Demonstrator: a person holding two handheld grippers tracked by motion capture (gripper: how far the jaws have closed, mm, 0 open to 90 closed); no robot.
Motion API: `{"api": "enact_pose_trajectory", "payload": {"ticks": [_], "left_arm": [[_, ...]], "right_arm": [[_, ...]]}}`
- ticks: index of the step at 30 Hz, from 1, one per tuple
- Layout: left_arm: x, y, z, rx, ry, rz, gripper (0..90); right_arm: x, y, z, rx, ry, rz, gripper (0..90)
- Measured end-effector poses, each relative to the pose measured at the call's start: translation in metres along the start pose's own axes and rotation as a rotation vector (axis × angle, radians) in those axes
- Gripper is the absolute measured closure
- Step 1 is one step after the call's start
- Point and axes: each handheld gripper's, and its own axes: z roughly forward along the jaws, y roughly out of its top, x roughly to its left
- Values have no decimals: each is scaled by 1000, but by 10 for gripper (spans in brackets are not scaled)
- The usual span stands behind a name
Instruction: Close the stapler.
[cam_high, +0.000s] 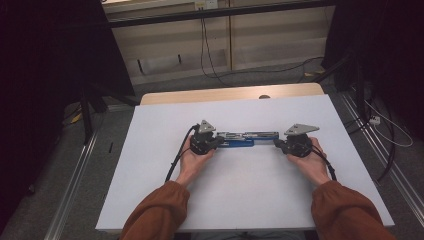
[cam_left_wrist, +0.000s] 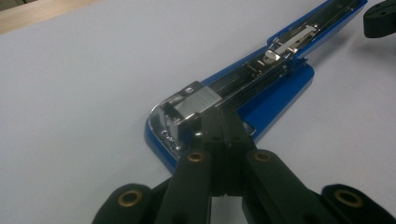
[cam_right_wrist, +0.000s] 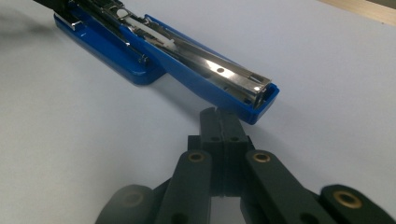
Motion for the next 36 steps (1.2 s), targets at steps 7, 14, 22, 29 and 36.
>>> {"api": "enact_pose_trajectory", "payload": {"ticks": [7, 14, 22, 29, 36], "left_arm": [[-1, 0, 2, -9, 1, 32, 900], [-2, 0, 3, -14, -10, 37, 900], [-2, 0, 3, -19, -3, 66, 900], [-3, -1, 4, -23, -7, 56, 900], [-5, -1, 4, -20, 4, 41, 900]], "right_arm": [[0, -1, 1, 15, -7, -9, 900], [-1, -2, 5, 32, -6, -13, 900], [-6, -1, 3, 60, -26, 0, 900], [-6, -2, 8, 69, -24, -45, 900], [-5, -1, 10, 70, -31, -42, 900]]}}
